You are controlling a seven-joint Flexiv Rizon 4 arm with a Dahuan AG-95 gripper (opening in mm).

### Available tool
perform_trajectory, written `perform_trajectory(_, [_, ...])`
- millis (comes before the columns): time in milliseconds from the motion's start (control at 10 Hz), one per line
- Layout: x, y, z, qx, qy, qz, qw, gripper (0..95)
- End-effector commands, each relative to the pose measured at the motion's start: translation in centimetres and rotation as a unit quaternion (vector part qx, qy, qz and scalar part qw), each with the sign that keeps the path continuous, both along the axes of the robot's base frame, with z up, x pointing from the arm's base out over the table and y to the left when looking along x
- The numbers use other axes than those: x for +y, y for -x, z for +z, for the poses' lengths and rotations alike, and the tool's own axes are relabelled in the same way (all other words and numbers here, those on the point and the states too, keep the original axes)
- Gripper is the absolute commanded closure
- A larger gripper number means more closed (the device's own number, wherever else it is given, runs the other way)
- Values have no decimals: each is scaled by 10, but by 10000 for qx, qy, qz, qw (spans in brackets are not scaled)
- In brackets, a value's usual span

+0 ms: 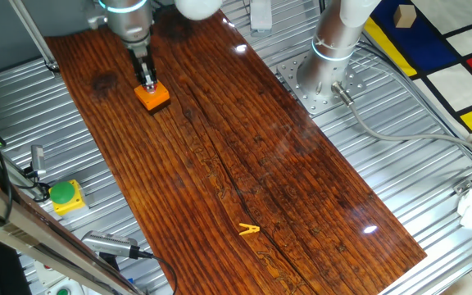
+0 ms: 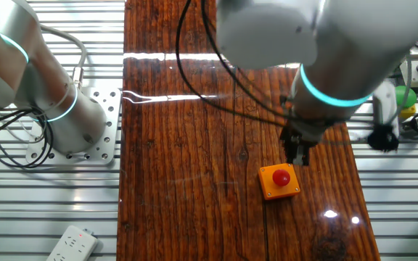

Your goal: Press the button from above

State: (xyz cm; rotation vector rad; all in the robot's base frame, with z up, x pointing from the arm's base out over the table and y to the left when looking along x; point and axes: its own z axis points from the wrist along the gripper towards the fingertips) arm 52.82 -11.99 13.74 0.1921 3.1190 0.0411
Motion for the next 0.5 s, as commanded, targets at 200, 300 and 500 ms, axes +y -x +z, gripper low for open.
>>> perform_trajectory(200, [-1,2,-2,8,-386,-73,9992,760])
perform_trajectory(300, [-1,2,-2,6,-511,-53,9987,570])
perform_trajectory(500, [-1,2,-2,-4,-559,11,9984,380])
